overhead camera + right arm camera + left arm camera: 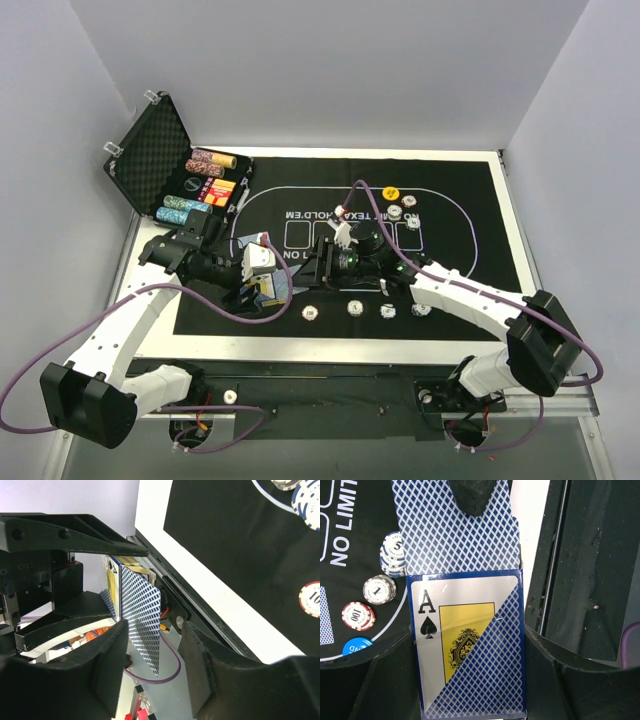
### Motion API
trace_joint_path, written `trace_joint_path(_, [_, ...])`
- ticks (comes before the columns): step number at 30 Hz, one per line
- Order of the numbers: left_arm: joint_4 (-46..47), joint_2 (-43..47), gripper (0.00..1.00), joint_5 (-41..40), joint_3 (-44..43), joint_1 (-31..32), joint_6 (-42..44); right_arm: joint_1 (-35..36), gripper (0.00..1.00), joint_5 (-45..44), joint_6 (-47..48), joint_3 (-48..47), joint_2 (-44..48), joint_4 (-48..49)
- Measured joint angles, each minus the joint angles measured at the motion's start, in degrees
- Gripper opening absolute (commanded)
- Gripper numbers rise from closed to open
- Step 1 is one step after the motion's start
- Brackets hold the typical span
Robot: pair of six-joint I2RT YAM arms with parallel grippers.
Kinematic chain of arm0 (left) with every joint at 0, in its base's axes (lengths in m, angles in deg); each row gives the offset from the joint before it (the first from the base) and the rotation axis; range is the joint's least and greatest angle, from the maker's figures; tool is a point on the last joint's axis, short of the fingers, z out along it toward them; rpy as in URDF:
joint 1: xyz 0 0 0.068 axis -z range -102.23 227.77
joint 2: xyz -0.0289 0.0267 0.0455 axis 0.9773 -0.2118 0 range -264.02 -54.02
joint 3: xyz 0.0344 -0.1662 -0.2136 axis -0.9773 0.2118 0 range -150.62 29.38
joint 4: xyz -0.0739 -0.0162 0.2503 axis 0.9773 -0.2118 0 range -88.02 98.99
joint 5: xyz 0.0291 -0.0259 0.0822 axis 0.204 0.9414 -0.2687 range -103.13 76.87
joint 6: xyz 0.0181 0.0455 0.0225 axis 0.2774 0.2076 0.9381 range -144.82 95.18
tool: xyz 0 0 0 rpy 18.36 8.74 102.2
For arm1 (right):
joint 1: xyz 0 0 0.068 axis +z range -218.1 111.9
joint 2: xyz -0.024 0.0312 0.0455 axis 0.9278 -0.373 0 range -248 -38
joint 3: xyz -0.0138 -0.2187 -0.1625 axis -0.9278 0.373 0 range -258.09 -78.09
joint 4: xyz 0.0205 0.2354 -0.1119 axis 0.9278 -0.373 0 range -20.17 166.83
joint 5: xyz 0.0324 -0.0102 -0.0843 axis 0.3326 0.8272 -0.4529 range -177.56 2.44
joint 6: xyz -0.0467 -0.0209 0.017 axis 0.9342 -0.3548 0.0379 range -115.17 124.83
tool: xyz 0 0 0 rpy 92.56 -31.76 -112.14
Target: Distribute texas hold em gaming equipment
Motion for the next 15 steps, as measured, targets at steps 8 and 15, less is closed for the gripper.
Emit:
trace_joint_path(8, [0.0, 0.0, 0.00, -0.4, 0.0, 0.0, -0.4, 0.2, 0.04, 0.2, -0.9, 0.9, 0.3, 0.7])
trace_joint_path(15, [0.1, 0.0, 0.00, -0.5, 0.0, 0.0, -0.6, -0.4, 0.00, 0.1, -1.1, 1.3, 2.2, 0.9])
